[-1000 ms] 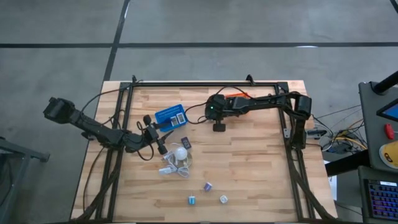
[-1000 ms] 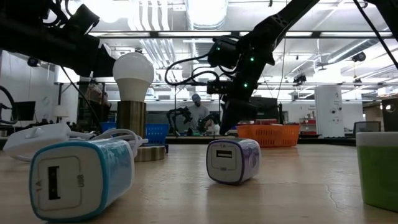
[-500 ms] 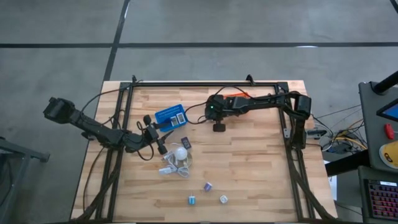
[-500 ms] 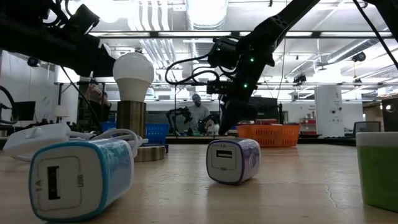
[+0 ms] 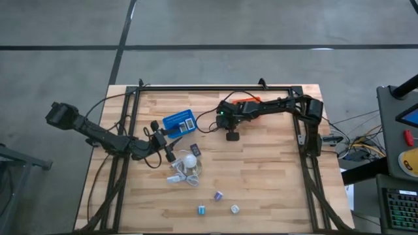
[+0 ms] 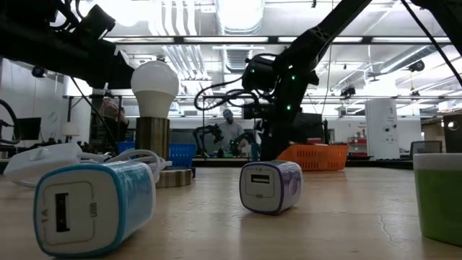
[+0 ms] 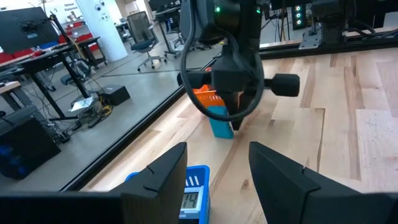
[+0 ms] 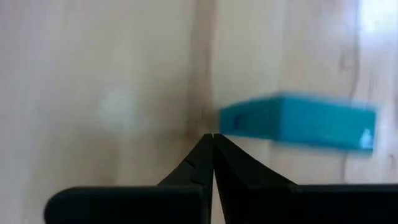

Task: Pick & Place Office items
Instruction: Put the light blue timer into the blue bin

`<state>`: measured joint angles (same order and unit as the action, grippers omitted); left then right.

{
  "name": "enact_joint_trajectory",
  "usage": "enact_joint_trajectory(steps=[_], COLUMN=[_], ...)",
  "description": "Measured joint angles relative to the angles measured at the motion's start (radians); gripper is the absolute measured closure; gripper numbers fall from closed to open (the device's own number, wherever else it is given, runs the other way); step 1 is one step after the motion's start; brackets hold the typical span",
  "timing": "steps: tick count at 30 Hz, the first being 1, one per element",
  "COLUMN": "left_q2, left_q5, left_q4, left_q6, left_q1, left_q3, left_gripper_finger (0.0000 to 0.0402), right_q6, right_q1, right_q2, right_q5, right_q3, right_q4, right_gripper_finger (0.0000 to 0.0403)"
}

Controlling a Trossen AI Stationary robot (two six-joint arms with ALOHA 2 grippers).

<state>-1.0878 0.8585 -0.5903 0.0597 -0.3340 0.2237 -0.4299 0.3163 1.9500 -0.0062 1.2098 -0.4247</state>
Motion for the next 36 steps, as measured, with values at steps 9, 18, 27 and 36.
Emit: enact_joint_trajectory(steps=[9, 18, 27, 36], left_q2=[0.0, 0.0, 0.0, 0.0], left_q5=[0.0, 0.0, -0.001, -0.001], left_q4=[0.0, 0.0, 0.0, 0.004], left_q6=[0.0, 0.0, 0.0, 0.0], left_q1=[0.0, 0.0, 0.0, 0.0], left_q3=[0.0, 0.0, 0.0, 0.0], left_gripper_finger=[0.0225, 0.0225, 0.0225, 0.0225], right_q6=[-0.007, -0.004, 0.025, -0.003], right_q1=[-0.009, -0.009, 0.013, 0.025], right_q2=[-0.01, -0.036, -0.035, -0.034], right_q5=[-0.032, -0.091, -0.078, -0.07], right_q3=[0.004, 0.011, 0.112, 0.171], right_q4=[-0.089, 0.025, -0.028, -0.043], right_gripper_finger=[0.0395, 0.0394, 0.0319, 0.0254])
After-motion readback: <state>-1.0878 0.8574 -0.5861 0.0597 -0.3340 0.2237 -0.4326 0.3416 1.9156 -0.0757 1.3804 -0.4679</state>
